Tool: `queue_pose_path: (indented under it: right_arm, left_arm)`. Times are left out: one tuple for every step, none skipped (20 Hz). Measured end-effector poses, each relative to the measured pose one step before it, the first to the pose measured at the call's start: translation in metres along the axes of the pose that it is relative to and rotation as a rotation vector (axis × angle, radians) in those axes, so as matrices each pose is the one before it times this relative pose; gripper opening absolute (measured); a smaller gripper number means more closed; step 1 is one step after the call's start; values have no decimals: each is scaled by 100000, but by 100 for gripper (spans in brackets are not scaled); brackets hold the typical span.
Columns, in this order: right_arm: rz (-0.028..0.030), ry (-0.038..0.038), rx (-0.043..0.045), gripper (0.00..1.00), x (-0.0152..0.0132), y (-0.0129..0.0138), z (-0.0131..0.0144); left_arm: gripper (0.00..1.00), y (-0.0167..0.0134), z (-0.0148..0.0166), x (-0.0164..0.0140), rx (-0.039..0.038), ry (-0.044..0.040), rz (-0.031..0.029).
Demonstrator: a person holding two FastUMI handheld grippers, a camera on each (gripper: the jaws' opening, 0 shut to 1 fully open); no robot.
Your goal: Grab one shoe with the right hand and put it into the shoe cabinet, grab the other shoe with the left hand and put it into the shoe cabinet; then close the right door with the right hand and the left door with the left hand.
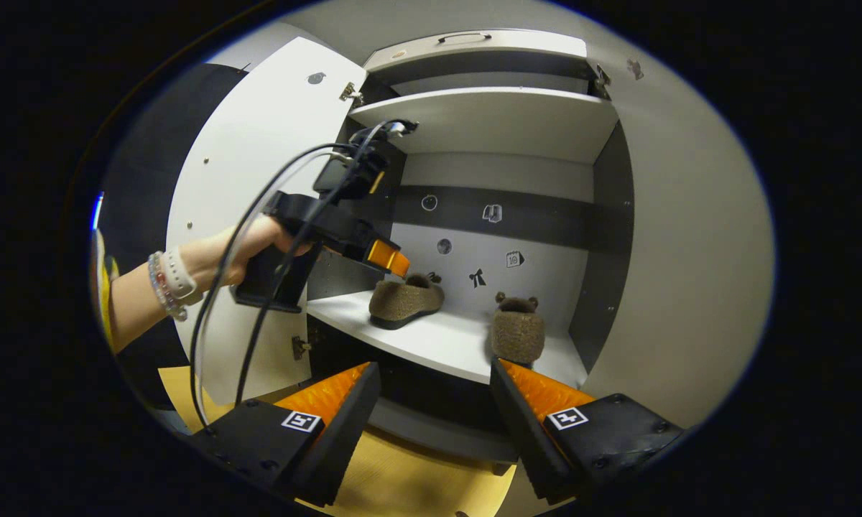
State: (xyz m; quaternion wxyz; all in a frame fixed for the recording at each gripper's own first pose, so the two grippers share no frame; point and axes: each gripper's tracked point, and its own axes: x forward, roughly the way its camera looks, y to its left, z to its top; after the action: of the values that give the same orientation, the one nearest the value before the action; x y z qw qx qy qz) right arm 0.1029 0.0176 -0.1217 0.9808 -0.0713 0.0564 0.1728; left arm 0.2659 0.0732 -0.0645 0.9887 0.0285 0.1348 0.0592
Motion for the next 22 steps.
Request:
queue_pose_path:
  right_arm:
    - [-2228,-2122,-560,98,-691,-461,1349]
    - [-1958,-1886,-186,98,-823,-113,1244]
    - [-2111,-1526,563,98,-871,-76,1200]
    - [-2422,-1551,1130,98,-829,-155,1183]
    - [-2211,-1745,1523,98,-713,-124,1275]
    - [-2145,-881,1419,98,-698,-11,1062]
    - [-1976,-903,951,98,-743,-16,933]
    - [-1966,-1200,524,98,-810,-20,874]
    - [-1835,-1281,397,95,-904,0,805]
    - [-2231,-1292,-141,98,-910,-196,735]
    - [-3043,-738,-922,98,-1093,-511,404]
    - [-3253,-644,-1478,98,-1122,-713,523]
    - [-3488,-378,-2437,94,-1157,-919,487]
    - [-3832,-636,-2965,98,-996,-1312,556]
    - [-3877,-1076,-2541,98,-912,-1366,738]
    - [-4145,-569,-2014,98,-790,-1697,370]
    - [-4356,163,-1701,97,-882,-1579,-21]
    - [-4842,938,-1522,97,-371,-2146,-233]
    - [-5057,1552,-1158,97,-162,-2276,-469]
    - [-4715,1412,-398,97,116,-2222,-432]
    - [-3917,1226,249,97,442,-1929,-462]
    - [-3697,868,72,97,664,-1826,-379]
  left_arm:
    - [94,-643,736,-2393,-430,-4020,-1936]
    - [94,-638,800,-2468,-18,-4060,-2062]
    - [94,-734,723,-2482,489,-3178,-2671]
    - [94,-656,350,-2637,871,-1508,-2426]
    - [94,-542,607,-2656,1496,-1656,-2377]
    - [94,-440,698,-3207,2293,-1409,-2233]
    - [94,-423,476,-2867,2828,-780,-1957]
    - [94,-301,236,-2952,1849,-568,-1382]
    - [96,-84,46,-2656,-25,-558,-1140]
    - [92,-8,50,-2328,-2260,-503,-1263]
    - [96,-132,-366,-2287,-3445,356,-2481]
    - [100,188,-505,-2119,-3186,560,-1915]
    - [96,752,-342,-1896,-1747,445,65]
    - [96,1392,-294,-1878,192,264,2332]
    - [96,1699,-205,-1906,1849,305,4238]
    - [96,1547,-259,-1343,2380,291,4463]
    - [96,1630,-5,-1112,2164,-269,4457]
    - [96,1742,25,-828,1275,-134,4740]
    - [96,1564,-64,-794,308,194,3925]
    - [96,1507,45,-636,-682,-174,3615]
    - [99,1176,118,-590,-1590,-497,2860]
    - [96,1148,195,-162,-2081,-741,2455]
